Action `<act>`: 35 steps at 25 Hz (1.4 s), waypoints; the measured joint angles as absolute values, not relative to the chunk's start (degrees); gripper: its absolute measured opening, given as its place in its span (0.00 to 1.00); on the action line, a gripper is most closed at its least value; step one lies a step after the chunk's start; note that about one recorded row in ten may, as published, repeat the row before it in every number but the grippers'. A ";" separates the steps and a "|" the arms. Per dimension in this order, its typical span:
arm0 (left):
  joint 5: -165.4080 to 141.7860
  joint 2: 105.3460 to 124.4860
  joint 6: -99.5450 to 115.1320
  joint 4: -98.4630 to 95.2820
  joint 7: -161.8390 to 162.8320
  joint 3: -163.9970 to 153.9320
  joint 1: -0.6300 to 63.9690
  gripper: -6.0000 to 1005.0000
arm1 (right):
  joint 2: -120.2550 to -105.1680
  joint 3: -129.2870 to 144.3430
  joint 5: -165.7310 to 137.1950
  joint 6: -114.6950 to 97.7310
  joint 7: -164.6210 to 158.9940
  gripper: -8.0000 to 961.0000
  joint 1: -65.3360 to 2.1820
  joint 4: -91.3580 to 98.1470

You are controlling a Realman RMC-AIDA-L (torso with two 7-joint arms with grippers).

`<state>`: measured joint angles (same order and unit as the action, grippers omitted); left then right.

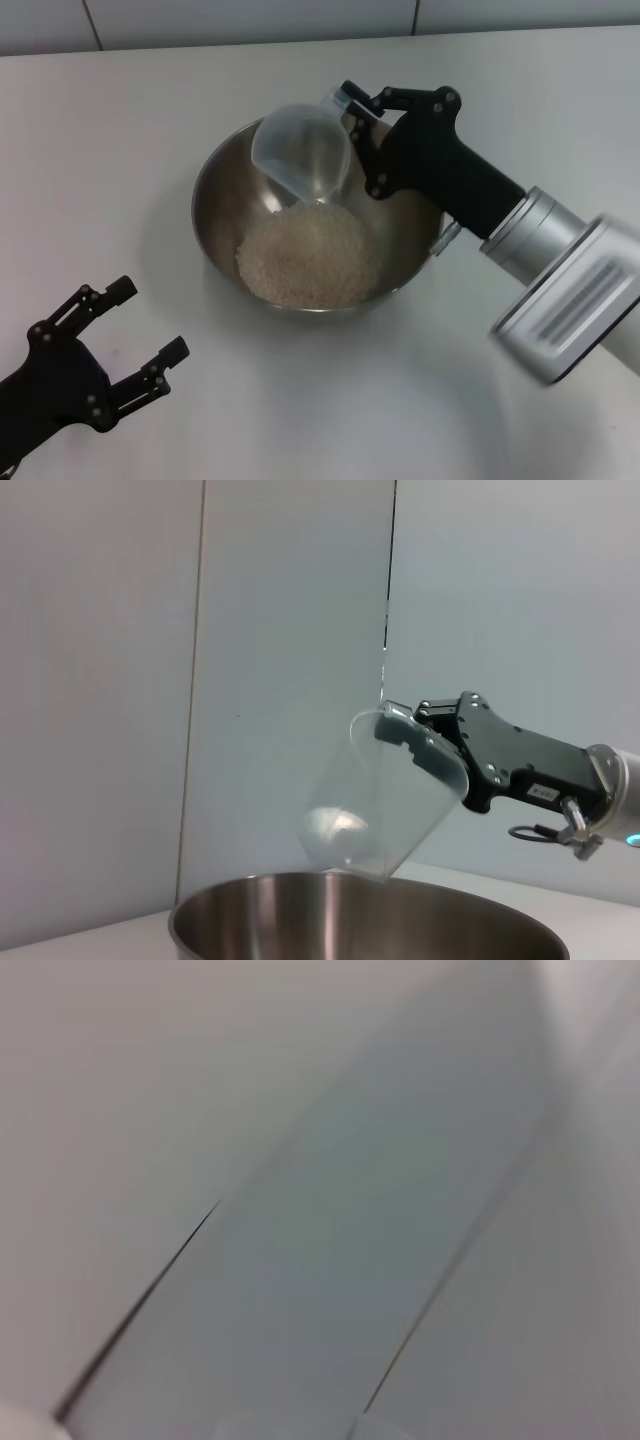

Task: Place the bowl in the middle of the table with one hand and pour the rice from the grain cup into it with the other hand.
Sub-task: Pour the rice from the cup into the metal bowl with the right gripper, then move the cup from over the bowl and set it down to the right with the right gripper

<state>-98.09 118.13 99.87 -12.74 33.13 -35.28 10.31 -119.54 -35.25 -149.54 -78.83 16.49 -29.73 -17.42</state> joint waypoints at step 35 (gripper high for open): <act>-97.73 118.03 101.08 -12.85 33.14 -35.15 10.40 0.87 | -119.18 -53.58 -144.53 -74.89 -12.97 0.02 -24.85 -10.89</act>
<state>-97.73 118.03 101.08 -12.85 33.14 -35.15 10.40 -119.18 -53.58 -144.53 -74.89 -12.97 -24.85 -10.89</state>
